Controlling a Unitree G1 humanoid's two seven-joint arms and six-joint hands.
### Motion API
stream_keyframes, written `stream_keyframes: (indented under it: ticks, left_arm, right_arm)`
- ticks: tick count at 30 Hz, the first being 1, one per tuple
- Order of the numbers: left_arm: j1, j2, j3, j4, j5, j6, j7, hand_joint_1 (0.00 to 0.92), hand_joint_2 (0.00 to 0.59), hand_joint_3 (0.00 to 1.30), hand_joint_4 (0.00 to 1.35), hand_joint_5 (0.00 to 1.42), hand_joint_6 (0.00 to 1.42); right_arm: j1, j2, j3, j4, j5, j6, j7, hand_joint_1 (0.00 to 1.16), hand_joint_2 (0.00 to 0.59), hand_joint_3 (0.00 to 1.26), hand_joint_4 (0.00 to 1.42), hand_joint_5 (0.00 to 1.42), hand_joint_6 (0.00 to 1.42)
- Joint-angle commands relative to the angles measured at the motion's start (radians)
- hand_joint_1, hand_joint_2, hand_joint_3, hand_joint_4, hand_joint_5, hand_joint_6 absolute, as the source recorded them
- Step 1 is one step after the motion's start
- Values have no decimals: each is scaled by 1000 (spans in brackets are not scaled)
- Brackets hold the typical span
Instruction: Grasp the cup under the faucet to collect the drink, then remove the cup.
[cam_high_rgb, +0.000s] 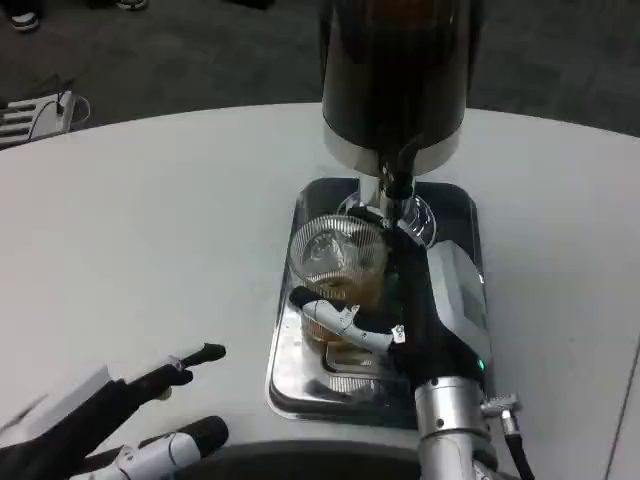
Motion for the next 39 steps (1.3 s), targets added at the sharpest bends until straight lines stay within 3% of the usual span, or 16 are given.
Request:
stream_keyframes:
  ticks: [1,4,6,21,39]
  left_arm:
    - [2,11,4,12,-14,-8,-9,0,136,128,63,111,119]
    - [-5,9,1,18,-14,-11,-7,0,137,128,63,111,120]
    - [-9,7,0,22,-14,-12,-5,0,137,128,63,111,121]
    - [-41,-1,-17,59,-24,-25,1,0,137,128,66,112,132]
    - [-141,2,-61,111,6,-96,16,0,137,128,73,121,132]
  right_arm:
    - [15,4,2,9,-10,-6,-37,913,289,677,842,1060,1145]
    - [41,-11,4,-18,0,-36,-31,916,288,817,1009,1248,1376]
    - [58,-18,4,-38,5,-49,-25,916,288,843,1045,1292,1422]
    - [193,-66,-12,-229,46,-82,94,916,288,941,1154,1424,1424]
    - [441,-138,-76,-603,145,-80,310,897,295,975,1187,1424,1424]
